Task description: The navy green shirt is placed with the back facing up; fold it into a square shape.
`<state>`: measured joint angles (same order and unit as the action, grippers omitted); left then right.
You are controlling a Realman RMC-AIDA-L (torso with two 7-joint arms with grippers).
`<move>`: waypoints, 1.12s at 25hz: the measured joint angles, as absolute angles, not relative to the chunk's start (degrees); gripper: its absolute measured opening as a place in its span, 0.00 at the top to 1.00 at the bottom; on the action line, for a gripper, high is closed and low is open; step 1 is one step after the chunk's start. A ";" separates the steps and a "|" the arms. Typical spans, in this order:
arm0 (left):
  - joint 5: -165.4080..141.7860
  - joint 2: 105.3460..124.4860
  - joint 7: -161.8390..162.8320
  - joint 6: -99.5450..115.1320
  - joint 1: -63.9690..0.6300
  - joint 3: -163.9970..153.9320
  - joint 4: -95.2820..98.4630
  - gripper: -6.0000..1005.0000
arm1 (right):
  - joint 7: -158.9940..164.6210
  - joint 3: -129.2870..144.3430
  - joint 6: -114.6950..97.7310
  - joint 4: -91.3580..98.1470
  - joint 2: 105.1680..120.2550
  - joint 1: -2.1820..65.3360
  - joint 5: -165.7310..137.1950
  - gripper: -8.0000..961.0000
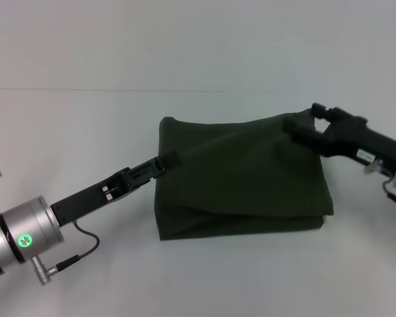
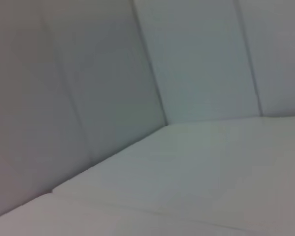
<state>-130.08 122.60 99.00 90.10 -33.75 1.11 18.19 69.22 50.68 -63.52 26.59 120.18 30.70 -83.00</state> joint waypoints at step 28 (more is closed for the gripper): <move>-130.08 122.63 99.08 90.31 -33.22 1.04 18.28 0.12 | 60.09 51.77 -52.92 15.61 120.05 32.42 -83.14 0.02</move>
